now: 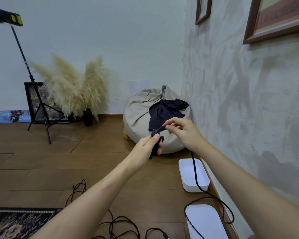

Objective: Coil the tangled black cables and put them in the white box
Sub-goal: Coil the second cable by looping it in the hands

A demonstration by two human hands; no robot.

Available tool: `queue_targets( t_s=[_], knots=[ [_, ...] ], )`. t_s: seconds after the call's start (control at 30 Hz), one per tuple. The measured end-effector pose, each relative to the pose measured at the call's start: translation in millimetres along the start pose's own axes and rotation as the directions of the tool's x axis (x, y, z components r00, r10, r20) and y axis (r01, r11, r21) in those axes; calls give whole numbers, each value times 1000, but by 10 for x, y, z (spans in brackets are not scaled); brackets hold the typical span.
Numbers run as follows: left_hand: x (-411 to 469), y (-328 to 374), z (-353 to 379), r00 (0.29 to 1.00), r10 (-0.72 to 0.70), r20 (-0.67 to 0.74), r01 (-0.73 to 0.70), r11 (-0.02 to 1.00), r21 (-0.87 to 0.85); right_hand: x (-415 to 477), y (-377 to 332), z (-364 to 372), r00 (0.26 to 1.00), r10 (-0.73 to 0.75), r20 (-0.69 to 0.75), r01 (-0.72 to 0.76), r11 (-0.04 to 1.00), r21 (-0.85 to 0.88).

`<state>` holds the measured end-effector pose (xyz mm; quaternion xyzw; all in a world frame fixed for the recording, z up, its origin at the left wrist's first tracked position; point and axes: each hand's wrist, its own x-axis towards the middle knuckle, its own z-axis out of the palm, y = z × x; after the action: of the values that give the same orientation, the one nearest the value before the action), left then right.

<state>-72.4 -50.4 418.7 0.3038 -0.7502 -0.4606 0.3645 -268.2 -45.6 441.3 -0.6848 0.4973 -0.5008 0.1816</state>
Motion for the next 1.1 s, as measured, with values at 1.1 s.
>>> queue_targets(
  t_s=[1.1],
  knots=[
    [172,76,-92,962,11,-274,-68,977,-201,-251,-20,743,810,335,482,-371,928,-21]
  ],
)
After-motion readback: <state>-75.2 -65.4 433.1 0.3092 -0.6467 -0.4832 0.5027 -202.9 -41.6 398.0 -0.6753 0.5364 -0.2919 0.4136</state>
